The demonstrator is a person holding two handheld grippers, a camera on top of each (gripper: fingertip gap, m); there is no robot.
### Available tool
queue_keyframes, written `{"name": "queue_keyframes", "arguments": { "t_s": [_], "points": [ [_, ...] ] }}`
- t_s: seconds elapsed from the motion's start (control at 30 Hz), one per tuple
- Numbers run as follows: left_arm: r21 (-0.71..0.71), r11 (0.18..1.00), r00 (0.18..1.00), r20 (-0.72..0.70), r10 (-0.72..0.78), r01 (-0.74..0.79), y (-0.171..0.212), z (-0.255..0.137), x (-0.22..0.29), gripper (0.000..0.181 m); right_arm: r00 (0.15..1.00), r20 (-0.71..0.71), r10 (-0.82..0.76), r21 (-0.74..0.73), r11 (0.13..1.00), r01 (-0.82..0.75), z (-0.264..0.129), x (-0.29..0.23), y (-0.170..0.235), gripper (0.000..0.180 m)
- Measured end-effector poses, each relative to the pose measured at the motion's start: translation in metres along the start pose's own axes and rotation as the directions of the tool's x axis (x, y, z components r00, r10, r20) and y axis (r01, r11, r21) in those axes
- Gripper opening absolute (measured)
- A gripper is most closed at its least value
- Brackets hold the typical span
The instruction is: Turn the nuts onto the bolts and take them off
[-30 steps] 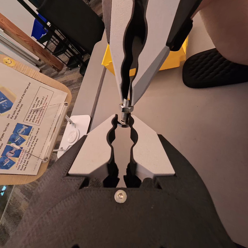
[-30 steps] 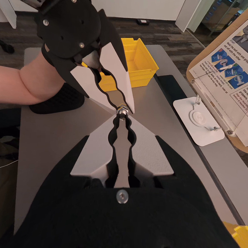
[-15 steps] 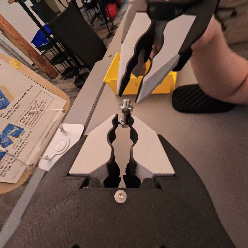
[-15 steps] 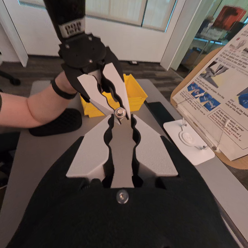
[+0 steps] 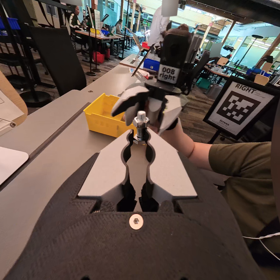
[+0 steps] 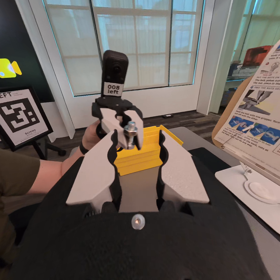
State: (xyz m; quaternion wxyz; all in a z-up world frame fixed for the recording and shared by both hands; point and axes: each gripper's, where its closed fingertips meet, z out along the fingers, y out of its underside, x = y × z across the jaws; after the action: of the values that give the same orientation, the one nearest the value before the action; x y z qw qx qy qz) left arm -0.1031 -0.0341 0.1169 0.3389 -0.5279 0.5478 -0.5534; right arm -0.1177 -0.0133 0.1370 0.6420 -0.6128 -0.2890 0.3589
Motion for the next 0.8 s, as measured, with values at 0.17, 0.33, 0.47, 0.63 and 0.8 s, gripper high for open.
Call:
{"name": "queue_keyframes", "arguments": {
  "t_s": [0.17, 0.33, 0.47, 0.63, 0.8],
  "points": [
    [0.011, 1.000, 1.000, -0.030, 0.003, -0.002, -0.004, -0.003, 0.009, 0.012, 0.992, 0.072, 0.106, 0.049, 0.993, -0.110, -0.008, 0.008, -0.005, 0.049],
    [0.032, 0.999, 1.000, -0.028, 0.003, -0.002, -0.008, -0.009, 0.010, 0.012, 0.988, 0.092, 0.124, 0.074, 0.989, -0.131, -0.012, 0.009, -0.009, 0.045],
    [0.017, 1.000, 0.999, -0.051, -0.001, 0.001, -0.006, -0.006, 0.013, 0.012, 0.981, 0.146, 0.129, 0.071, 0.988, -0.140, -0.005, -0.009, -0.010, 0.048],
    [0.020, 1.000, 0.997, -0.080, 0.006, -0.004, -0.006, -0.004, 0.021, 0.012, 0.957, 0.188, 0.219, 0.074, 0.969, -0.236, -0.011, 0.006, -0.007, 0.043],
    [0.019, 1.000, 0.998, -0.069, 0.008, -0.007, -0.007, -0.006, 0.019, 0.012, 0.947, 0.252, 0.198, 0.111, 0.966, -0.232, -0.016, -0.007, -0.019, 0.049]
  ]
}}
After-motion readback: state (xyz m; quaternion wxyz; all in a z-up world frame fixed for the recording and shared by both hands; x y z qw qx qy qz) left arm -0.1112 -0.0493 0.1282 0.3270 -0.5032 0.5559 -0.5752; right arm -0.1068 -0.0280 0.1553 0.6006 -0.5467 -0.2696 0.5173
